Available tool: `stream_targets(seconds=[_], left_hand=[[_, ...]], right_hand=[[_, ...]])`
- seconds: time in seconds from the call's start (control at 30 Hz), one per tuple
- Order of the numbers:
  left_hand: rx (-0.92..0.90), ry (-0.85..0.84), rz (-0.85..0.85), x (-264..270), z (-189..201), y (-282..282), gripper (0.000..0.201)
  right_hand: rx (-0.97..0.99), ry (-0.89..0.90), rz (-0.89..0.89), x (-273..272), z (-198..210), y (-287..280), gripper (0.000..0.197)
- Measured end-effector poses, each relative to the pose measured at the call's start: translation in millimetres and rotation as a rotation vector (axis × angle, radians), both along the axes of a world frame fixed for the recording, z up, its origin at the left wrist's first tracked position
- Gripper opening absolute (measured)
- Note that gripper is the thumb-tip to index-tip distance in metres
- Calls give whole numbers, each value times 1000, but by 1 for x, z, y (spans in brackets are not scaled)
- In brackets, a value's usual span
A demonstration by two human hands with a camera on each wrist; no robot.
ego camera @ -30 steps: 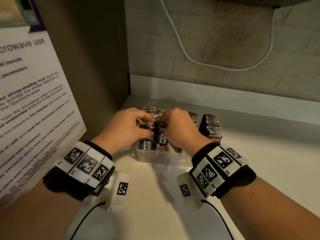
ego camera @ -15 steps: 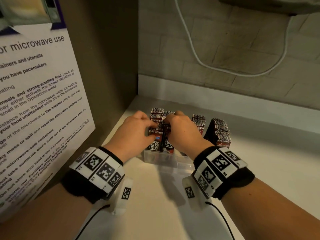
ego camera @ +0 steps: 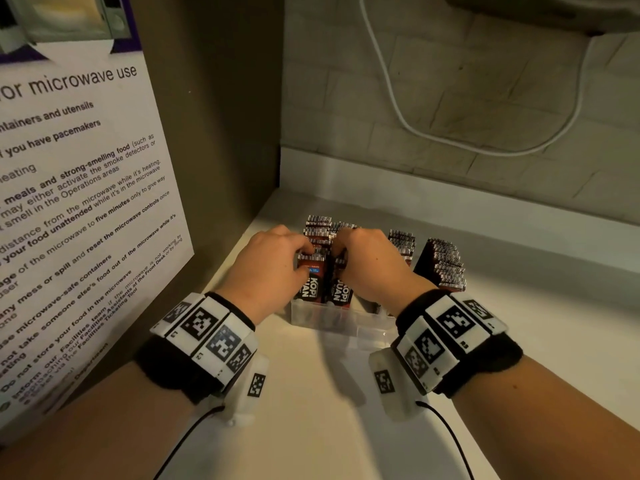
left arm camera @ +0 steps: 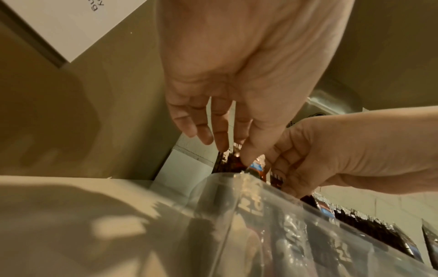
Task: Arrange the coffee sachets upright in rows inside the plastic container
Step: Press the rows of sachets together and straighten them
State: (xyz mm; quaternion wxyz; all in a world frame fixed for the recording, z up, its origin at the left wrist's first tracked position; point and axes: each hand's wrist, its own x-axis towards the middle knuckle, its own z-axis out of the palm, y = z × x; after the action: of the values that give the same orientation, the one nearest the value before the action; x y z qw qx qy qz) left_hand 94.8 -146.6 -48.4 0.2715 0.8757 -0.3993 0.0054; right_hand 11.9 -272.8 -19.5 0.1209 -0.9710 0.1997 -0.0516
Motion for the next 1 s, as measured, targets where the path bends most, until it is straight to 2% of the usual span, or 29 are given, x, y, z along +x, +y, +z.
stream_targets(seconds=[0.13, 0.3, 0.43, 0.67, 0.77, 0.9, 0.97, 1.0], left_hand=[[19, 15, -30, -4, 2, 1, 39], [59, 30, -49, -10, 6, 2, 54], [70, 34, -49, -12, 9, 3, 56], [27, 90, -81, -17, 15, 3, 56], [-64, 130, -114, -20, 19, 1, 55], [-393, 253, -132, -35, 30, -9, 38], [-508, 456, -120, -47, 35, -16, 30], [-535, 593, -125, -52, 35, -21, 33]], right_hand=[[17, 35, 32, -2, -1, -3, 17], [-20, 15, 52, -5, -4, 0, 30], [-58, 32, 67, -5, -5, 2, 31], [38, -66, 27, -1, -10, -4, 24], [75, -55, 13, -4, -7, -9, 20], [231, -189, -46, -18, 13, -24, 20], [297, -262, -89, -30, 27, -36, 28], [284, -260, -103, -35, 32, -41, 30]])
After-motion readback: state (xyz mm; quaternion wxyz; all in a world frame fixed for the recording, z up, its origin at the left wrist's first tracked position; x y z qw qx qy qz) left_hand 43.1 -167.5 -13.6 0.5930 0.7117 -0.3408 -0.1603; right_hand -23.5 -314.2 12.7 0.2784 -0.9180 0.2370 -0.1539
